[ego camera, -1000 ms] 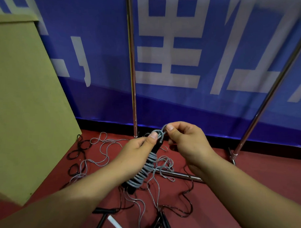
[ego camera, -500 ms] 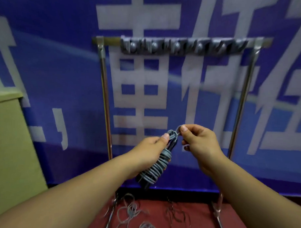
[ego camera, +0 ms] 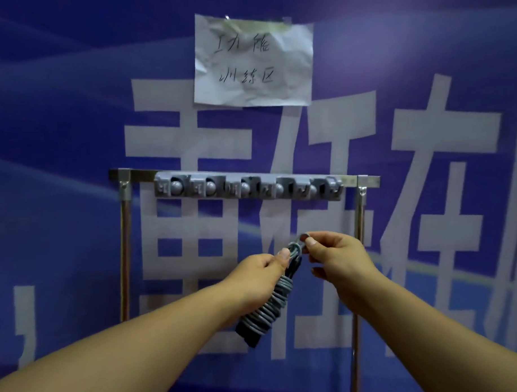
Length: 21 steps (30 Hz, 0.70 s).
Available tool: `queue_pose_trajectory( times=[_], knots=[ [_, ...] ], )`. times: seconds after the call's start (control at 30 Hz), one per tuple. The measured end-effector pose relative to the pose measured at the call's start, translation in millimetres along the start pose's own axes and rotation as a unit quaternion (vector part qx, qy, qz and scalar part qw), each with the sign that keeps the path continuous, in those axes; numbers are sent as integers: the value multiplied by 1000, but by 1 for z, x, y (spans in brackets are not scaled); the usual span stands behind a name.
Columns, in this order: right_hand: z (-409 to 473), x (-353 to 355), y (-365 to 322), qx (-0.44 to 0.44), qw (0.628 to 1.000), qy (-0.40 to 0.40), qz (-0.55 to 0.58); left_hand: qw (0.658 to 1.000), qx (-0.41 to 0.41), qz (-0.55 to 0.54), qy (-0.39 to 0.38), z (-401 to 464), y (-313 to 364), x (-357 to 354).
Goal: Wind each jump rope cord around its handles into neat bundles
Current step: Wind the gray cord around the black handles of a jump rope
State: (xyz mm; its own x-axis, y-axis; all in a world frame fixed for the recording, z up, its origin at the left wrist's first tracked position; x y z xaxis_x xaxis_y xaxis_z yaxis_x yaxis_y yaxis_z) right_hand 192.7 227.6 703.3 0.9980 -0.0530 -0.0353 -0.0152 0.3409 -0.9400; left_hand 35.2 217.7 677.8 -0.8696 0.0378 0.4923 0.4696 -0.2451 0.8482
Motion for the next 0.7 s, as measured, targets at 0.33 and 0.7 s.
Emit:
queue_pose_trajectory(
  times=[0.33,0.7],
  knots=[
    [70,70,-42,53,994,88,-36,997,-15,-72,-23,85,65,-47],
    [135,76,-45,14,994,108,8,990,9,-117,72,142,84,-73]
  ],
)
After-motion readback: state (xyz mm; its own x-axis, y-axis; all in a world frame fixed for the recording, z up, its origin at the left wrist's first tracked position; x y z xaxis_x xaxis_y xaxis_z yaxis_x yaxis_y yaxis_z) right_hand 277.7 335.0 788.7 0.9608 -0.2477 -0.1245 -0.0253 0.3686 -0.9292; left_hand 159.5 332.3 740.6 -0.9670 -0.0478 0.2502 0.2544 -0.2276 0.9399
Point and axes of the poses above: each hand's wrist, its own z-axis towards the middle knuckle, its own x-axis out of the back of the hand, y = z × x, the point moved 5 cm from there along z, towards the middle knuckle, and after that the axes turned 5 degrees about z, right-handed, at the moved point
